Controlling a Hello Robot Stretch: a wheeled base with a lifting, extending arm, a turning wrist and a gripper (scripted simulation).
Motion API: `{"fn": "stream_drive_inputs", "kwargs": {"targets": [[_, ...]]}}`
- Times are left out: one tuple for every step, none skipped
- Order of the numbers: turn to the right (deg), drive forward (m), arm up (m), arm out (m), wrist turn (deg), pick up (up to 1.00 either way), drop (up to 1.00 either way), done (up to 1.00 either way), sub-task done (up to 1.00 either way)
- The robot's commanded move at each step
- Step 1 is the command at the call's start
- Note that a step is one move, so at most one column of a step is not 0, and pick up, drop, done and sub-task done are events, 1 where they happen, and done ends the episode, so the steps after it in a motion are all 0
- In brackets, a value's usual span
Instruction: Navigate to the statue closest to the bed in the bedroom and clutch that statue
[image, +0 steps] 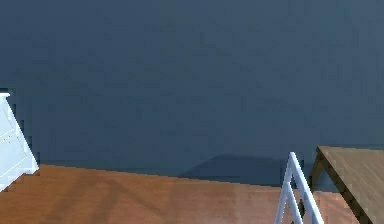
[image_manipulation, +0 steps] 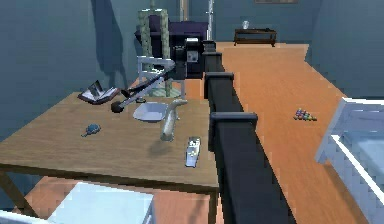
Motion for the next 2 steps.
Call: {"fn": "stream_drive_inputs", "kwargs": {"targets": [[0.0, 0.0, 0.0, 0.0, 45.0, 0.0, 0.0, 0.0, 0.0], [0.0, 0.0, 0.0, 0.0, 12.0, 0.0, 0.0, 0.0, 0.0]]}}
